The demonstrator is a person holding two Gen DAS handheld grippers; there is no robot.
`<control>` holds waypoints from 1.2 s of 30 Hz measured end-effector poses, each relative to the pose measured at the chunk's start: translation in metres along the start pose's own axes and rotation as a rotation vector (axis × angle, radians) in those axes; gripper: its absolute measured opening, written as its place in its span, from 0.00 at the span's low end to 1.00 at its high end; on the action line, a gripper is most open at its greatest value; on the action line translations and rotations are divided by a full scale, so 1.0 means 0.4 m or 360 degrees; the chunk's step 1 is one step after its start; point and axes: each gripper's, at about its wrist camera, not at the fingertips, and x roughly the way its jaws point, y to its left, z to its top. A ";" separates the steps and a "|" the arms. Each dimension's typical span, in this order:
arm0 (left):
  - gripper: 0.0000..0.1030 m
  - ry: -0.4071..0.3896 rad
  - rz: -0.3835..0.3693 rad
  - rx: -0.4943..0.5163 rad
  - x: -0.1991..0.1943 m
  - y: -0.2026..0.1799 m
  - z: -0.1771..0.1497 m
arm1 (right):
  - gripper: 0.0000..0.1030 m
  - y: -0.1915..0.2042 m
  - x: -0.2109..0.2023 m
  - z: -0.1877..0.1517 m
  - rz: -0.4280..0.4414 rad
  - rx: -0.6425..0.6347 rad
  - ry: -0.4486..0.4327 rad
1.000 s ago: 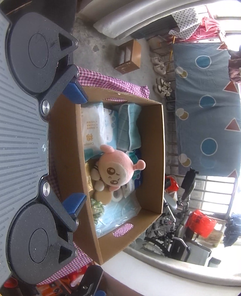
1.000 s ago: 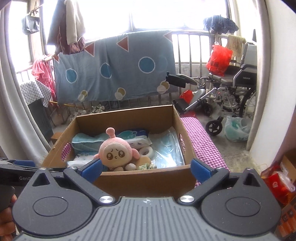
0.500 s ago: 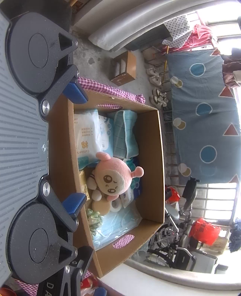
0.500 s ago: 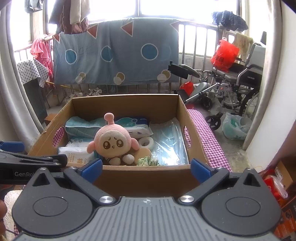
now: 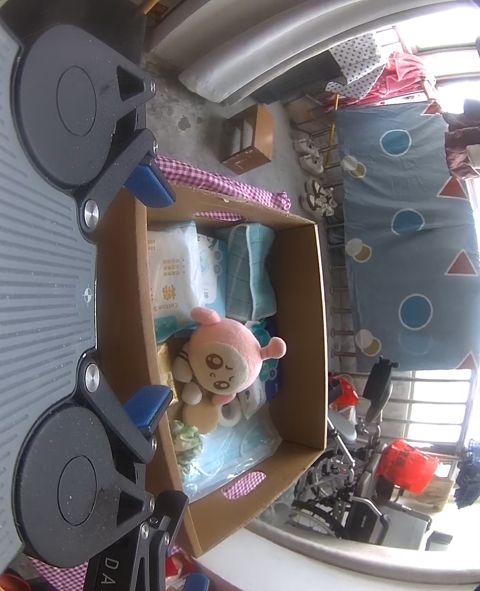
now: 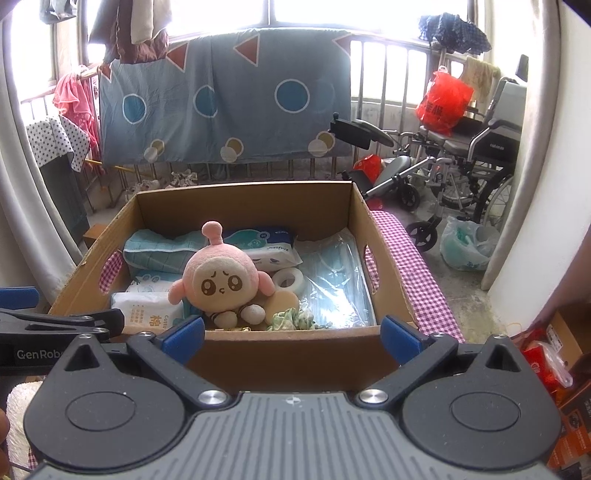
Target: Organize soft objects
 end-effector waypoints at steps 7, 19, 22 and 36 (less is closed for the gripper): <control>1.00 -0.0003 0.0013 -0.0004 -0.001 0.002 0.001 | 1.00 0.005 0.002 0.003 -0.0007 -0.0009 0.0011; 0.99 0.0005 0.0020 -0.0005 0.001 0.003 -0.002 | 1.00 0.006 0.001 0.001 -0.0019 -0.0020 0.0018; 0.99 0.0009 0.0021 -0.0007 0.001 0.003 -0.003 | 1.00 0.007 0.001 0.001 -0.0019 -0.0018 0.0017; 0.99 0.0021 0.0023 -0.0012 0.004 0.009 -0.007 | 1.00 0.007 0.002 0.000 -0.0022 -0.0023 0.0023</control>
